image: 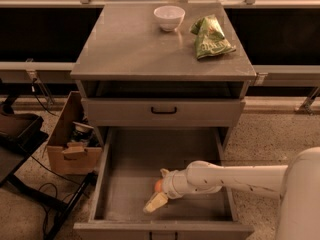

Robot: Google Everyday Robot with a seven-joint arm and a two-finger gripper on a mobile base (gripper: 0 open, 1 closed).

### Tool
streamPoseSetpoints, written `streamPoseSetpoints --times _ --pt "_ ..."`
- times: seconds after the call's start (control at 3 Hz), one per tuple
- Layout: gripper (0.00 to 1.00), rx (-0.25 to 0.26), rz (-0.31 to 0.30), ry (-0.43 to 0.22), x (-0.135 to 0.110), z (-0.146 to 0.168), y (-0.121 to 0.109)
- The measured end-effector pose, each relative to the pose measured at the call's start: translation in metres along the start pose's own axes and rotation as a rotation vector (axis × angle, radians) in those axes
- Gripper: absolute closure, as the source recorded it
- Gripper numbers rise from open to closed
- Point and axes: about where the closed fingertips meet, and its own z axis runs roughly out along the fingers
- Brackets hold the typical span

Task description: Pick orange from middle drawer and place on counter

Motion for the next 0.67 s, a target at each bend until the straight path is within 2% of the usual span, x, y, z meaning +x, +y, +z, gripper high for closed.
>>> streamPoseSetpoints --times 0.33,0.67 --pt "0.0 -0.012 0.009 0.011 0.0157 0.0153 -0.0002" --pt "0.13 -0.012 0.009 0.011 0.0122 0.0117 0.0002"
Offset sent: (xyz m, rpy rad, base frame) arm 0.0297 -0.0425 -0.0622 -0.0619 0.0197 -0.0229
